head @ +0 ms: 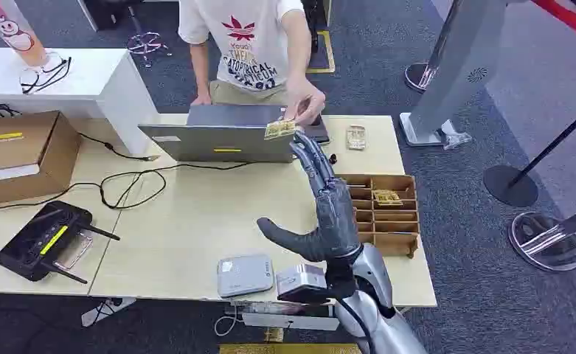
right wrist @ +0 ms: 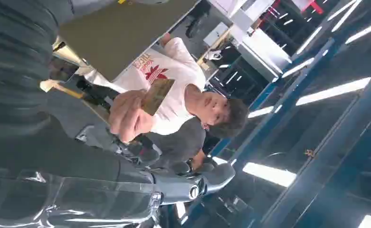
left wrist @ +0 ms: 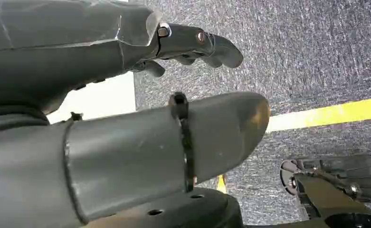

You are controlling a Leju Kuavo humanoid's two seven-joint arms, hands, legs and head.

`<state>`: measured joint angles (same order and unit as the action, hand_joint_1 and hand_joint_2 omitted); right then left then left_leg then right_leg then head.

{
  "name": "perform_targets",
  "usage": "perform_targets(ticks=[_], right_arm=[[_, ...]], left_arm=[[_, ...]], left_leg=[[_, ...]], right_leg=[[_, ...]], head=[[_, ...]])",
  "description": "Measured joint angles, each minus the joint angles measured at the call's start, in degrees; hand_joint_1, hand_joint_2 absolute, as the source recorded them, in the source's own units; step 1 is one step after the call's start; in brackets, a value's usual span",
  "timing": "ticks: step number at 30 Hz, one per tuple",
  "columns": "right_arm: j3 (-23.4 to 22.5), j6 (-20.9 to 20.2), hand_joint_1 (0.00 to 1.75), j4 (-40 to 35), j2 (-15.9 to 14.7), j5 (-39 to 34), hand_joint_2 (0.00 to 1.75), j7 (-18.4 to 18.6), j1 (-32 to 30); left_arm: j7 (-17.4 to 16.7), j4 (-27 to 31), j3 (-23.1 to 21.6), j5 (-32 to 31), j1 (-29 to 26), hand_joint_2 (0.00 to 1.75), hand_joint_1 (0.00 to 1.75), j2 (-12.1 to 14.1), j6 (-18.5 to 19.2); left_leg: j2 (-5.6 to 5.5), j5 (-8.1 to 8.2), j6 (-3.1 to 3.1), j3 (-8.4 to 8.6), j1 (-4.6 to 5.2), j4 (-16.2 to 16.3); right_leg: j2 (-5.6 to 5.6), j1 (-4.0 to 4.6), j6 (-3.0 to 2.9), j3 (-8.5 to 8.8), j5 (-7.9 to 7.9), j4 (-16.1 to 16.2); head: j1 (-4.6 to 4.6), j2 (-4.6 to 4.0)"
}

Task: Pass the card to the sensor for recognition and then transmit it.

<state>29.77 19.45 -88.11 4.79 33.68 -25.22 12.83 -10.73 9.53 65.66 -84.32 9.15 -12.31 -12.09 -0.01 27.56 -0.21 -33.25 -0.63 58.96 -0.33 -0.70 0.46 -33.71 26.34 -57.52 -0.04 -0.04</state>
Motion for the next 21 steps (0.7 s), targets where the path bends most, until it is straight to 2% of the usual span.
perform_targets(ticks=[3,6,9,13,16,21], right_arm=[[0.88,2.76,0.0,0.74,-0.33,3.44,1.75,-0.02,1.33],[2.34,7.68,0.0,3.02,-0.63,9.1,1.75,0.31,3.89],[4.07,13.01,0.0,6.43,-1.03,15.79,1.75,1.62,7.26],[5.86,17.03,0.0,11.35,-1.38,22.08,1.75,4.07,11.4],[6.69,19.41,0.0,15.16,-1.51,25.89,1.75,5.9,13.97],[7.72,19.93,0.0,20.77,-1.62,31.74,1.75,9.49,18.16]], left_arm=[[-0.04,0.0,-0.17,0.33,0.03,0.0,0.0,0.02,0.07],[-0.04,0.0,-0.5,0.9,0.11,0.0,0.0,0.02,0.15],[-0.04,0.02,-0.79,1.42,0.1,0.0,0.0,0.04,0.15],[-0.04,0.0,-1.01,1.81,0.12,0.0,0.0,0.07,0.17],[-0.37,0.02,-1.38,1.81,0.25,0.0,0.0,0.09,0.5],[-0.57,0.11,-1.53,2.25,0.45,0.0,0.0,0.11,0.74]], left_leg=[[0.01,0.0,0.0,0.0,0.0,0.0],[0.02,0.0,0.0,0.0,0.0,0.0],[0.02,-0.01,-0.01,0.01,0.0,0.0],[0.01,-0.02,-0.01,0.02,0.0,0.01],[0.01,-0.05,0.0,0.01,0.0,0.01],[0.01,-0.05,0.0,0.01,0.0,0.02]], right_leg=[[0.01,0.0,0.0,-0.01,0.0,0.0],[0.01,0.0,0.0,0.0,0.0,0.0],[0.01,0.0,0.0,0.0,-0.02,0.0],[0.01,0.0,0.0,0.0,-0.04,0.0],[0.01,0.0,-0.01,0.0,-0.06,0.0],[0.01,0.0,-0.01,0.0,-0.06,0.0]], head=[[0.0,0.0],[0.0,0.0],[0.0,0.0],[0.0,0.0],[0.0,0.0],[-0.02,0.0]])
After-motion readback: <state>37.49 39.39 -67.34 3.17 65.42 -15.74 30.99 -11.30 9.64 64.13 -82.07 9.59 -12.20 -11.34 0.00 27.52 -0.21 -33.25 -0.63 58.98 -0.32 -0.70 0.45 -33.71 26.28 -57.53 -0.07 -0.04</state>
